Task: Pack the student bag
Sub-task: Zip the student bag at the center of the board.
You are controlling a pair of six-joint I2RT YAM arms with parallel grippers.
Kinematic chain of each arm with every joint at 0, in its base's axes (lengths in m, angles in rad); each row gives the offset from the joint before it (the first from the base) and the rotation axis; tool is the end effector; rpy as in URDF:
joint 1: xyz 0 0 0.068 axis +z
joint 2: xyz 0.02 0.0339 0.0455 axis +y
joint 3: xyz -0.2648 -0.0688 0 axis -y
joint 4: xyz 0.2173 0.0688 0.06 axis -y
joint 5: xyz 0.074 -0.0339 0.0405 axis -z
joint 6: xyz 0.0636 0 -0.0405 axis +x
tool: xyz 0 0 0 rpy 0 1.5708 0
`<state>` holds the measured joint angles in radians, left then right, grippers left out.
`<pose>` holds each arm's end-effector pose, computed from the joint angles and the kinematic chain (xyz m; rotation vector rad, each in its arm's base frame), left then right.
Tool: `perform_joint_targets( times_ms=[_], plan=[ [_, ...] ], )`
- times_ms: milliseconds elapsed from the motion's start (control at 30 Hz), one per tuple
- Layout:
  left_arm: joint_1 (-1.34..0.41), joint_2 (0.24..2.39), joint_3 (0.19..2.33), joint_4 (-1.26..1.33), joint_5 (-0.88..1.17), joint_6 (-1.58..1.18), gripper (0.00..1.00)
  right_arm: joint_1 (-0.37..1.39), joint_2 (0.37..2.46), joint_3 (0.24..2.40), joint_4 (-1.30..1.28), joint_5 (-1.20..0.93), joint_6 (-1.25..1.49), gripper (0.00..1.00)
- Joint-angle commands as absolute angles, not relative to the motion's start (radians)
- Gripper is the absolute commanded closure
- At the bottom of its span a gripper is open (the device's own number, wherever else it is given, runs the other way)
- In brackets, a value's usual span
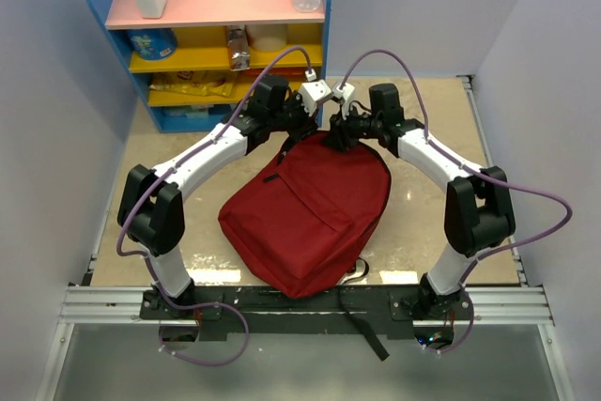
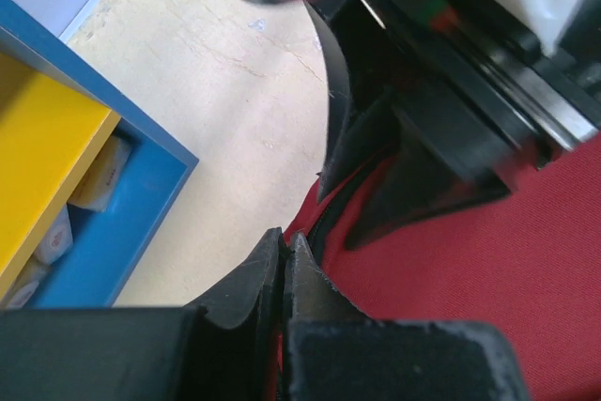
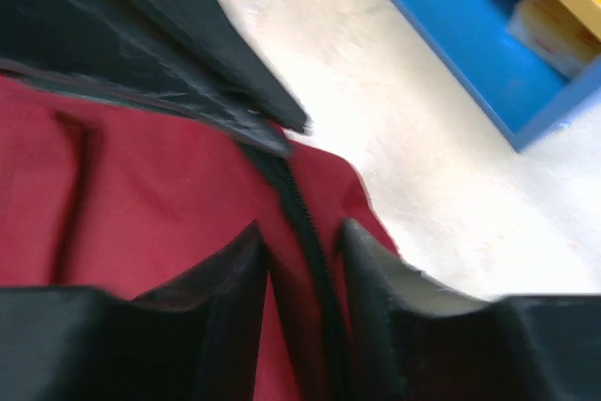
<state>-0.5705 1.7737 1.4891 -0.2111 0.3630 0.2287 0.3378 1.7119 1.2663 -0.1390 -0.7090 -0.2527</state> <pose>0.3381 -0.2438 0.3060 1.0142 1.8192 -0.5843 0.3459 0.1654 0.2687 -0.9918 1.8522 0.8091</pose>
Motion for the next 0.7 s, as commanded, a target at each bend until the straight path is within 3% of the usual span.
perform_joint_targets(
  times_ms=[0,67,367,667],
  plan=[
    [-0.572,1.759,1.523,-0.178,0.384,0.236,1.00,0.333,1.700,1.335,-0.149,-0.626,-0.242,0.89],
    [-0.572,1.758,1.522,-0.178,0.376,0.238,1.00,0.330,1.691,1.327,-0.141,-0.566,-0.224,1.00],
    [-0.543,1.787,1.581,-0.173,0.276,0.296,1.00,0.247,1.577,1.172,-0.005,-0.405,-0.065,1.00],
    [-0.535,1.948,1.773,-0.271,0.320,0.310,1.00,0.127,1.454,0.974,0.137,-0.287,0.212,1.00]
  ],
)
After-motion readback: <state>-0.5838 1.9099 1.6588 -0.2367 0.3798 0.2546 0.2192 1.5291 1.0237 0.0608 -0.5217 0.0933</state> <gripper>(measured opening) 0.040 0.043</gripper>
